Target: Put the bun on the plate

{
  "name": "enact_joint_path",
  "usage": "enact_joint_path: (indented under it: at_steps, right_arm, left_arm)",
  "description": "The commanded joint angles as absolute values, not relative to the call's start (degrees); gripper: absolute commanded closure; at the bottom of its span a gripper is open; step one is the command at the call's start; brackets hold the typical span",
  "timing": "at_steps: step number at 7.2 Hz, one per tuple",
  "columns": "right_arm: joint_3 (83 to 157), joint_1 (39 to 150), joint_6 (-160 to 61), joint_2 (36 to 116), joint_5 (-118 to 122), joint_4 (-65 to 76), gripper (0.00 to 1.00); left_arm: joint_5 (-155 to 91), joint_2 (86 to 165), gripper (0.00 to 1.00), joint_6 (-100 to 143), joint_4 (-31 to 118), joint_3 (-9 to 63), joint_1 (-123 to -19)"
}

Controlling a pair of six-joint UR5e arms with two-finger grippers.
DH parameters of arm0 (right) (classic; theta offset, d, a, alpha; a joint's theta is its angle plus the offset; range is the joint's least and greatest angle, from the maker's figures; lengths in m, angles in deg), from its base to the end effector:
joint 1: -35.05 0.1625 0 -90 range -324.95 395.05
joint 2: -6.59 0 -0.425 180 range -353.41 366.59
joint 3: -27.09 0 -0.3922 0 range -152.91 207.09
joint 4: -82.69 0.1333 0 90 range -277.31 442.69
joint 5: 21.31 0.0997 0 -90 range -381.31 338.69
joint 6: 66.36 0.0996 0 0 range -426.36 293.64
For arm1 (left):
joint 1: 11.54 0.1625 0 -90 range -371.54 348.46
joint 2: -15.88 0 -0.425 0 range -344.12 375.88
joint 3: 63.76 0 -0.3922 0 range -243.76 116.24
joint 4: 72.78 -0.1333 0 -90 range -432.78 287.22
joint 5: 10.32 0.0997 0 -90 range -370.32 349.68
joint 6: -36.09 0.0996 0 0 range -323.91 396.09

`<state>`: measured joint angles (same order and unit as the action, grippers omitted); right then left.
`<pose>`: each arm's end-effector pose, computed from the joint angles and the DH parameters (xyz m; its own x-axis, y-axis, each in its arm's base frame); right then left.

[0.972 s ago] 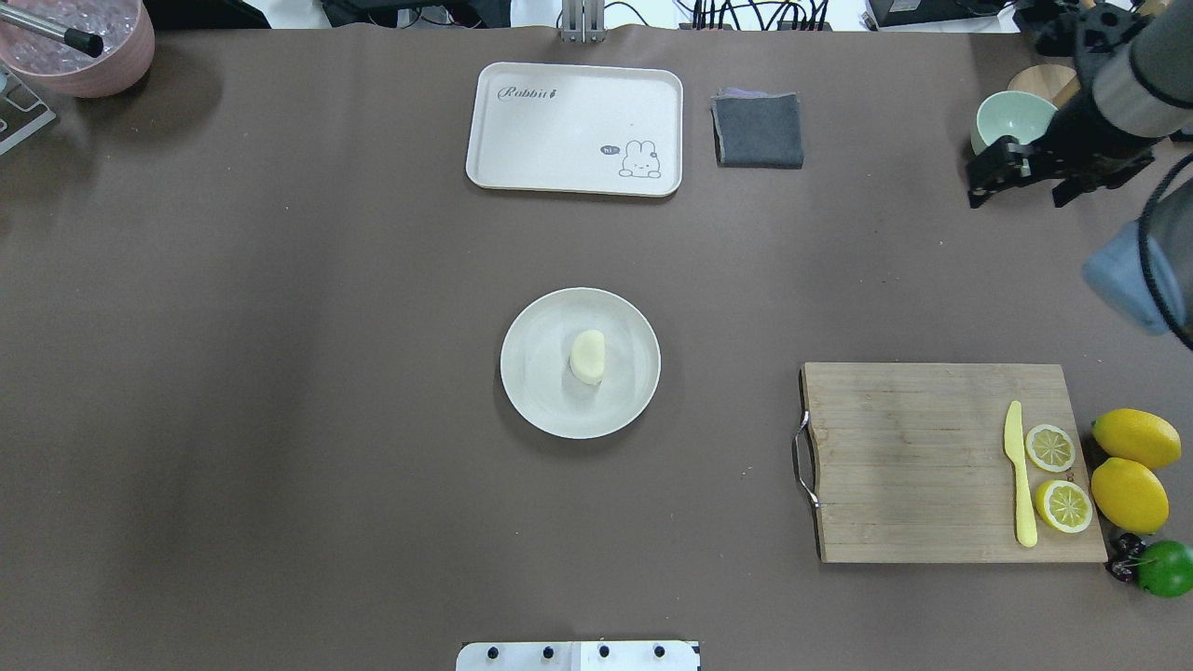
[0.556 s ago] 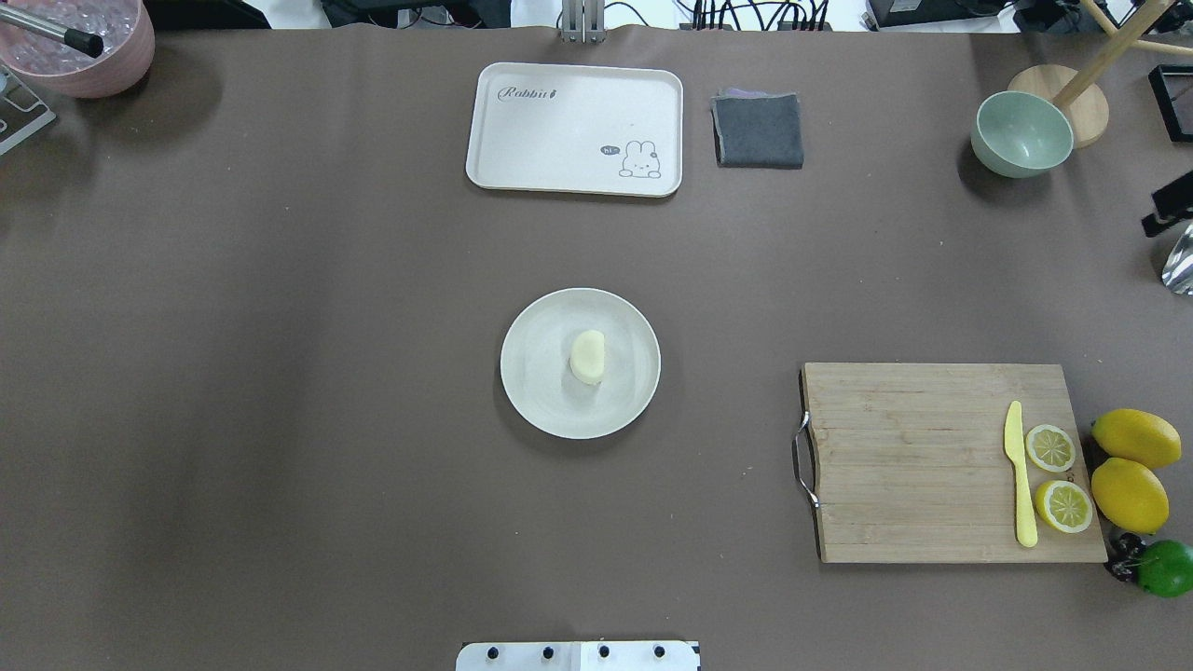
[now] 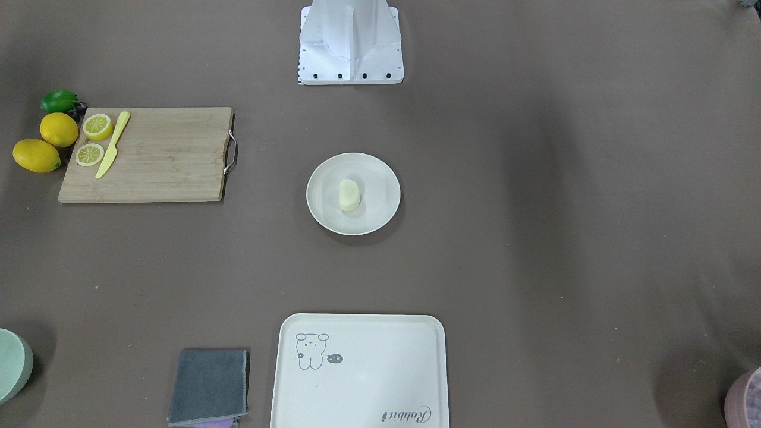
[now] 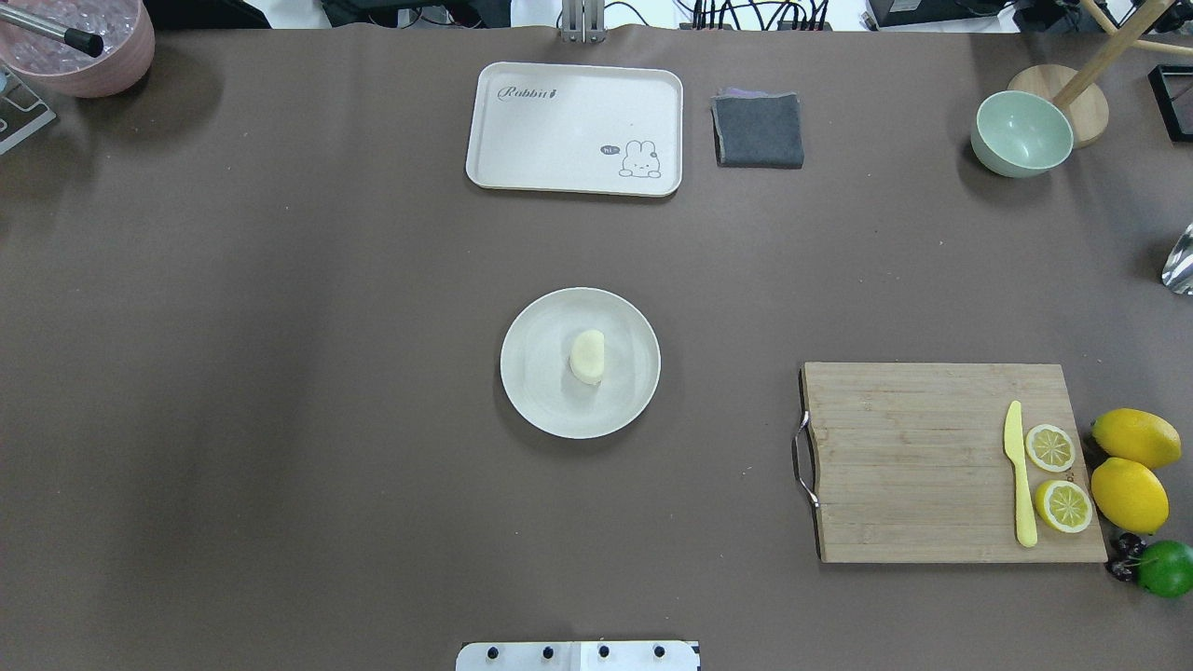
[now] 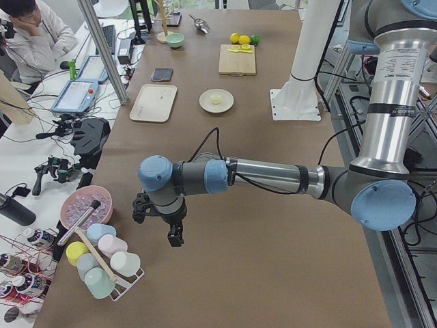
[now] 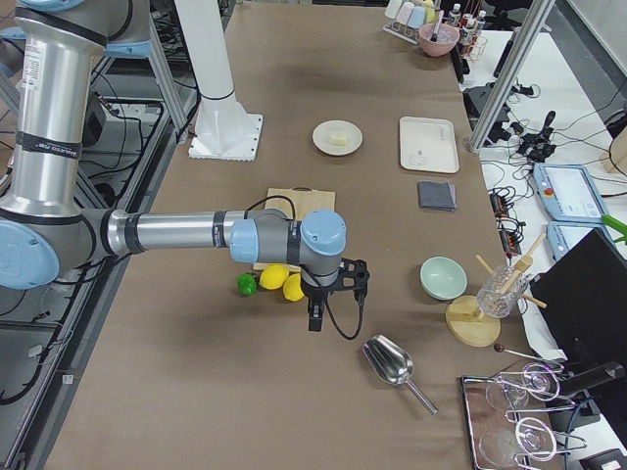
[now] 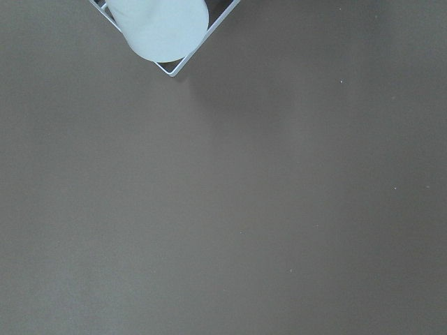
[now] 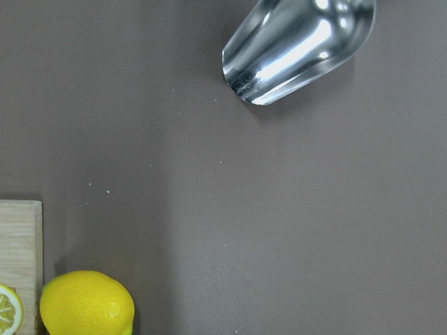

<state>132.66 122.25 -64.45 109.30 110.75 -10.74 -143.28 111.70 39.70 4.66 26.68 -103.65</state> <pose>0.0471 -0.3999 0.6325 0.7431 0.0037 0.6692 0.0241 0.9992 -0.0323 -0.0847 -0.5213 0.6259 0.7294 -0.0389 -0.6829 -0.0094 0.9977 -0.0669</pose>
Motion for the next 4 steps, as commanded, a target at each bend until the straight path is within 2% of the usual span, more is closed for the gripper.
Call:
enact_joint_path:
  at_steps: [1,4]
  right_arm:
    - [131.43,122.50,-64.60,109.77,110.35,-10.48,0.00]
    - [126.25,122.94,-64.68,109.33,115.27,-10.66,0.00]
  left_arm:
    - [-143.30,111.68,0.02,39.70,4.66,26.60,-103.65]
    - [-143.30,111.68,0.02,39.70,4.74,26.60,-103.65]
